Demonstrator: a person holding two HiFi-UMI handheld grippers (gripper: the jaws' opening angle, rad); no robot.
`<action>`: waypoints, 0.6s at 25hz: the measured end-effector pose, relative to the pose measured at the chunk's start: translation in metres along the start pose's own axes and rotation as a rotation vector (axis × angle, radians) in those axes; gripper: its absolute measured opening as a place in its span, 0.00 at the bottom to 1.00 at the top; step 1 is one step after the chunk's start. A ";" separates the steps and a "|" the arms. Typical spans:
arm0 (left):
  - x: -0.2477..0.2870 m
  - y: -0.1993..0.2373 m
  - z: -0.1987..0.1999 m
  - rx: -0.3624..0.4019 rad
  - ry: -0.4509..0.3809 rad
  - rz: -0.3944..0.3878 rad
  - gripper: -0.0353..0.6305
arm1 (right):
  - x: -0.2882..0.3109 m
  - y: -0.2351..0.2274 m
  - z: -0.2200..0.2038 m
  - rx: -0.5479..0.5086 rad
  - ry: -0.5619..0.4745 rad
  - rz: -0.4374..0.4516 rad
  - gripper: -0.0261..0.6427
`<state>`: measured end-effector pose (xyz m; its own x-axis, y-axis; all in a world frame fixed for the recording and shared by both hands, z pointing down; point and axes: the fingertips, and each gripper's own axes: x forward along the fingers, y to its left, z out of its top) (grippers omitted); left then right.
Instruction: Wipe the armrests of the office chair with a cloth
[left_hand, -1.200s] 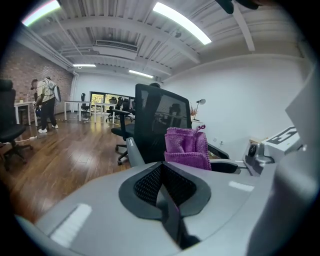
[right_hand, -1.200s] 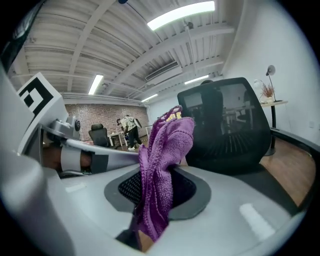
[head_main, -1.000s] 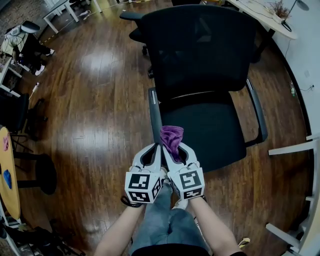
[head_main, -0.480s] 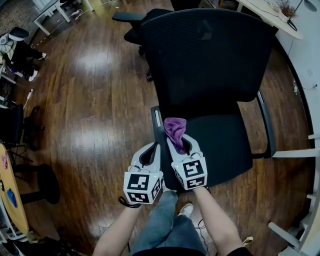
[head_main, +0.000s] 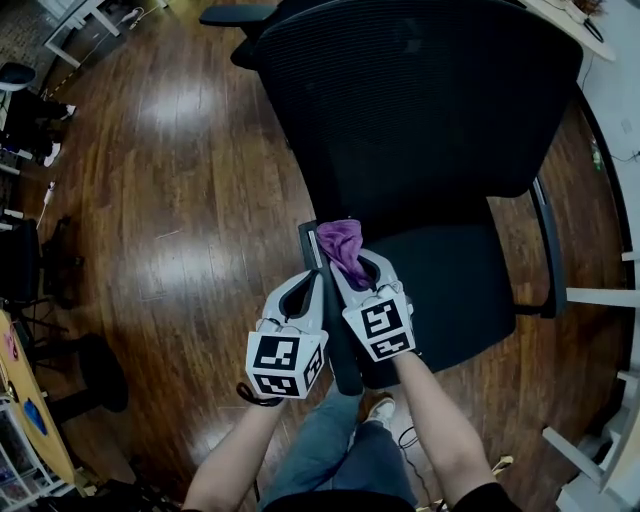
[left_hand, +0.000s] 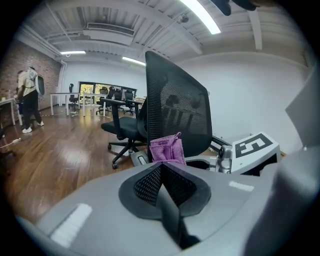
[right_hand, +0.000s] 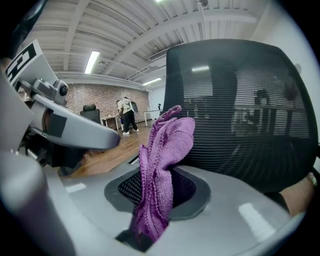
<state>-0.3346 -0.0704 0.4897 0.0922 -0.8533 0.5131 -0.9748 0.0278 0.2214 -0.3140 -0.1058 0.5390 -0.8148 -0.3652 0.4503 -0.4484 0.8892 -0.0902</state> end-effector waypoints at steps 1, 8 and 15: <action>0.002 0.000 -0.001 0.001 0.004 -0.002 0.06 | 0.001 0.000 0.000 0.001 0.001 0.003 0.18; -0.003 -0.011 -0.012 0.018 0.018 0.005 0.06 | -0.016 0.011 -0.006 0.013 -0.015 0.022 0.18; -0.030 -0.039 -0.045 0.012 0.039 0.045 0.06 | -0.062 0.038 -0.025 0.016 -0.039 0.071 0.19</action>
<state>-0.2904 -0.0223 0.5030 0.0557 -0.8304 0.5543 -0.9805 0.0594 0.1875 -0.2711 -0.0426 0.5297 -0.8581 -0.3122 0.4076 -0.3949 0.9087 -0.1353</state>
